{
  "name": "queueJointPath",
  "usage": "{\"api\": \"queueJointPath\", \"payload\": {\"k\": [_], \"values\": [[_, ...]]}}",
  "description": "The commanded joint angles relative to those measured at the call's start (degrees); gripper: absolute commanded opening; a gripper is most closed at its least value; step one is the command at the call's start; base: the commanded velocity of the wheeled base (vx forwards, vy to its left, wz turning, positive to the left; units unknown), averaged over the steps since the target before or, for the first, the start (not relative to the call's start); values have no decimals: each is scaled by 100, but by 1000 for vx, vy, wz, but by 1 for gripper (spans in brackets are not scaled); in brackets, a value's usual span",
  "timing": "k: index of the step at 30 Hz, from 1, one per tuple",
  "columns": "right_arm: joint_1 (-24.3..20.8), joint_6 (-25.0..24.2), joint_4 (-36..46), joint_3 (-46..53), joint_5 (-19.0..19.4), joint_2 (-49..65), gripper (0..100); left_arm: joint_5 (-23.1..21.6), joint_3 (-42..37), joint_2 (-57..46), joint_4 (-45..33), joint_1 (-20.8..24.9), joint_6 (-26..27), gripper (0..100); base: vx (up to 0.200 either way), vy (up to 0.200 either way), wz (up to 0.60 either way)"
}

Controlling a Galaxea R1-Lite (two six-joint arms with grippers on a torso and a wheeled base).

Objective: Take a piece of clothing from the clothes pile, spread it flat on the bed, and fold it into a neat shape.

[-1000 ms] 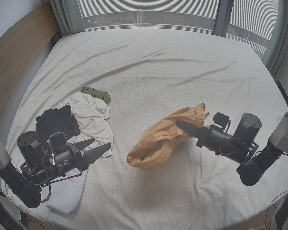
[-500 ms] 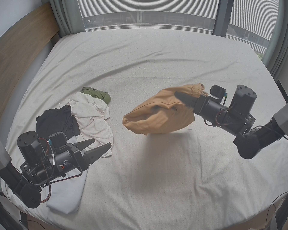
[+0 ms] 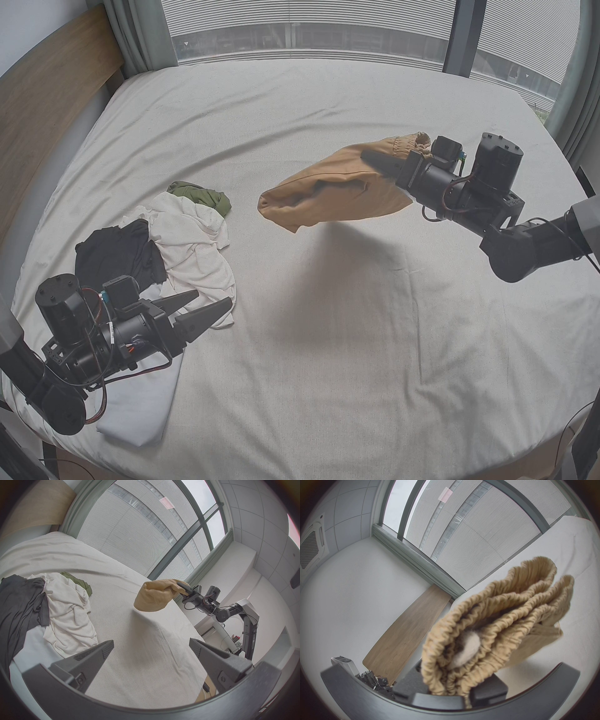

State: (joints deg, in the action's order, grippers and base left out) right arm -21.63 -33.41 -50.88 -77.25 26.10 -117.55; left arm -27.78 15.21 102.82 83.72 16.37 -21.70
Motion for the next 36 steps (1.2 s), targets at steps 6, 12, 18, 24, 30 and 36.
{"api": "queueJointPath", "payload": {"k": [6, 12, 18, 24, 30, 36], "values": [[167, 2, 720, -1679, 0, -1024, 0, 1, -36, 10, 3, -2, -27, 100, 0, 0, 0], [247, 2, 1327, -2760, -8, -1419, 0, 1, -45, 2, 3, -2, -54, 100, 0, 0, 0], [264, 2, 1845, -3734, -8, -1771, 0, 1, -71, 2, 3, -2, -80, 100, 0, 0, 0], [334, 2, 2434, -3734, -17, -2316, 0, 1, -80, 2, 3, -2, -80, 100, 0, 0, 0], [387, -7, 2724, -3734, -96, -2799, 0, 1, -106, 2, 3, -11, -89, 100, 0, 0, 0], [361, 142, 2645, -3734, -342, -2659, 0, 1, -106, -7, 12, -2, -115, 100, 0, 0, 0]]}}
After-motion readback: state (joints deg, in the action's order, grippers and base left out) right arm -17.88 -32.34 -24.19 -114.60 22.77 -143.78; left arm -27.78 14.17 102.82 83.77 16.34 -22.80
